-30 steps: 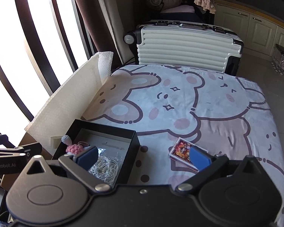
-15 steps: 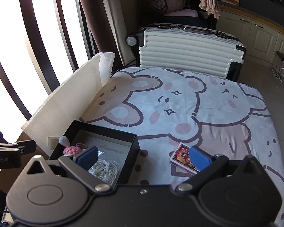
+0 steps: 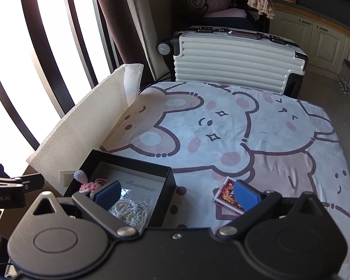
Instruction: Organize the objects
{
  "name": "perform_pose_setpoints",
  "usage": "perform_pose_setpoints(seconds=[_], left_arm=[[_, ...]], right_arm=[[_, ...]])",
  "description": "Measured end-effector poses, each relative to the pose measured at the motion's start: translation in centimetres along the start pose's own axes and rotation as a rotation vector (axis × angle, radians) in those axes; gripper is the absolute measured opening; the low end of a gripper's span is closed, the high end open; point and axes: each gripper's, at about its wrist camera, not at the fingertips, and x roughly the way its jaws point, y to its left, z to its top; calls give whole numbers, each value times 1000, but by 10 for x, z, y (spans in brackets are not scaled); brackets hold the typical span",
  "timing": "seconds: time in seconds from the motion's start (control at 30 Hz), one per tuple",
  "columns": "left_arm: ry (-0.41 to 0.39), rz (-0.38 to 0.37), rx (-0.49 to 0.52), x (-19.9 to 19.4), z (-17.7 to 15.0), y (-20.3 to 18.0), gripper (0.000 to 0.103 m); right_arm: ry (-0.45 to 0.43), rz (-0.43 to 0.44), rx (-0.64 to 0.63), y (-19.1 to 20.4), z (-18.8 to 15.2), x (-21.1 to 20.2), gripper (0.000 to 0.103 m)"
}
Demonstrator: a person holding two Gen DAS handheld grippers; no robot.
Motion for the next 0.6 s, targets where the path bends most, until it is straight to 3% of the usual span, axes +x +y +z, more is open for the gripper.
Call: perform_pose_setpoints(seconds=[0.23, 0.6], left_arm=[[1, -10, -15, 3, 4, -9, 103], [-8, -85, 47, 5, 12, -59, 103]], right_arm=[[1, -16, -8, -11, -1, -4, 103], [-4, -107, 71, -68, -7, -19, 103]])
